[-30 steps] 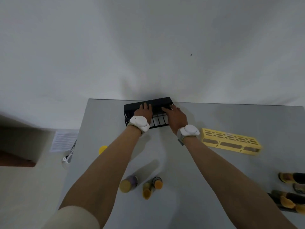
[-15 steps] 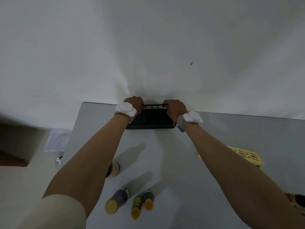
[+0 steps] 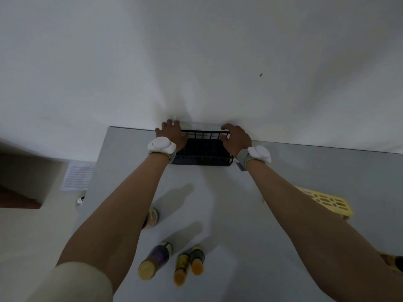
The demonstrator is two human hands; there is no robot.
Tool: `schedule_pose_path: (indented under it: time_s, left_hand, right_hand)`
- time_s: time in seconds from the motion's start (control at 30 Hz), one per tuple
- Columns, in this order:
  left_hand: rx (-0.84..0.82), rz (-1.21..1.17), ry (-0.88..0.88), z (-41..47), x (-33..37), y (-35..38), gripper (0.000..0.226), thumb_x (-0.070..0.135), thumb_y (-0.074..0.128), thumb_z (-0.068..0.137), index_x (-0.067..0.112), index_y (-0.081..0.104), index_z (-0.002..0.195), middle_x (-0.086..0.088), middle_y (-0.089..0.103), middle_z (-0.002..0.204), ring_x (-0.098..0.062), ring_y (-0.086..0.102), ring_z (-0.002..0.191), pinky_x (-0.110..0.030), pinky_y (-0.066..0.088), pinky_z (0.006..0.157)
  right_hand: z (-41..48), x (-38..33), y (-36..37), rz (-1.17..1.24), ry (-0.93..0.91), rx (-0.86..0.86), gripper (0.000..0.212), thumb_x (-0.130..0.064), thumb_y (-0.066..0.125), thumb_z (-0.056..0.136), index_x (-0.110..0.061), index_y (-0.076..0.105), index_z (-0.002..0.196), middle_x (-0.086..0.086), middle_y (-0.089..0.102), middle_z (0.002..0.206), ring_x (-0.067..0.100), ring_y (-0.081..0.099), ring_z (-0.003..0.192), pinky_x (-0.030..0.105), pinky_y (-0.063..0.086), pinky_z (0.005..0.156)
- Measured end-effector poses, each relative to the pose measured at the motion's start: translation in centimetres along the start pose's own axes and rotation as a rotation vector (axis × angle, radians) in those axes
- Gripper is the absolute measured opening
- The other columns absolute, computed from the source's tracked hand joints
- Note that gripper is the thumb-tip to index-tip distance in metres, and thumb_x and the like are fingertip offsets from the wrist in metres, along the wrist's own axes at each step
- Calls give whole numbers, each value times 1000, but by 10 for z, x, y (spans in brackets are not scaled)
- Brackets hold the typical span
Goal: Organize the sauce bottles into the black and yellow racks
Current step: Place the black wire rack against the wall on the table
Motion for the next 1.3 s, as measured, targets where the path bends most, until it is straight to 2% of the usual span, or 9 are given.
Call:
schedule_pose_path:
  time_s: [0.1, 0.17, 0.3, 0.4, 0.57, 0.73, 0.97, 1.13, 1.3]
  left_hand:
    - [-85, -44, -167, -15, -16, 1, 97, 56, 62, 83, -2, 19, 149, -22, 34, 147, -38, 39, 133, -48, 38, 105]
    - [-171, -43, -200, -22, -20, 0, 93, 56, 60, 85, -7, 27, 145, -23, 40, 145, -36, 45, 131, -41, 42, 105]
    - [-440, -173, -224, -35, -13, 8, 59, 40, 50, 98, -5, 47, 135, -18, 53, 140, -32, 56, 125, -29, 45, 84]
    - [-409, -246, -257, -36, -14, 3, 47, 28, 46, 100, -7, 50, 131, -21, 55, 137, -33, 57, 123, -30, 46, 86]
    - [-268, -369, -327, -28, -21, -8, 53, 27, 55, 95, -9, 46, 133, -23, 52, 138, -36, 54, 126, -38, 48, 104]
    - [-271, -506, -343, -24, -23, -5, 73, 32, 60, 93, -12, 29, 142, -24, 43, 145, -35, 48, 132, -40, 45, 108]
    - [-269, -415, -326, -39, -27, -18, 95, 44, 65, 87, -11, 15, 146, -23, 36, 148, -35, 40, 137, -37, 41, 108]
    - [-191, -215, -244, -63, -26, -41, 92, 49, 66, 83, -5, 23, 144, -24, 37, 145, -37, 37, 136, -40, 34, 112]
    - [-137, -136, -100, -90, -26, -68, 83, 49, 63, 86, 1, 29, 144, -23, 35, 145, -37, 37, 134, -39, 34, 109]
  right_hand:
    - [-12, 21, 8, 42, 180, -72, 68, -55, 50, 91, -19, 34, 146, 15, 51, 138, 33, 56, 119, 37, 47, 99]
    - [-21, 37, 19, 83, 340, -220, 85, -62, 52, 87, -9, 25, 149, 16, 47, 145, 34, 55, 123, 40, 47, 103]
    - [-36, 40, 37, 389, 536, -394, 70, -46, 62, 87, 1, 41, 136, 20, 55, 131, 37, 71, 86, 49, 59, 83]
    - [-31, 37, 36, 426, 525, -360, 53, -29, 62, 90, 4, 47, 128, 22, 60, 123, 28, 65, 63, 41, 62, 69]
    - [-23, 31, 35, 565, 524, -299, 44, -19, 61, 91, 6, 52, 125, 16, 57, 102, 28, 62, 84, 36, 57, 81]
    - [-22, 24, 36, 606, 509, -283, 50, -28, 63, 90, 4, 50, 126, 21, 59, 121, 29, 62, 87, 40, 57, 84]
    - [-27, 10, 14, 155, 342, -260, 51, -44, 52, 94, 1, 53, 117, 21, 61, 124, 32, 62, 105, 44, 53, 93]
    - [-45, -13, -4, -218, 157, -248, 90, -56, 49, 92, -10, 4, 155, 19, 15, 159, 37, 32, 141, 43, 35, 113]
    - [-71, -51, -16, -233, -21, -185, 100, -59, 60, 84, -25, -2, 155, 9, 2, 163, 37, 10, 148, 51, 26, 117]
Point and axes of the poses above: each hand's wrist, its own z-axis towards the middle knuckle, its own y-axis out of the palm, x = y × z, the point moved 8 cm from there along z, towards the middle knuckle
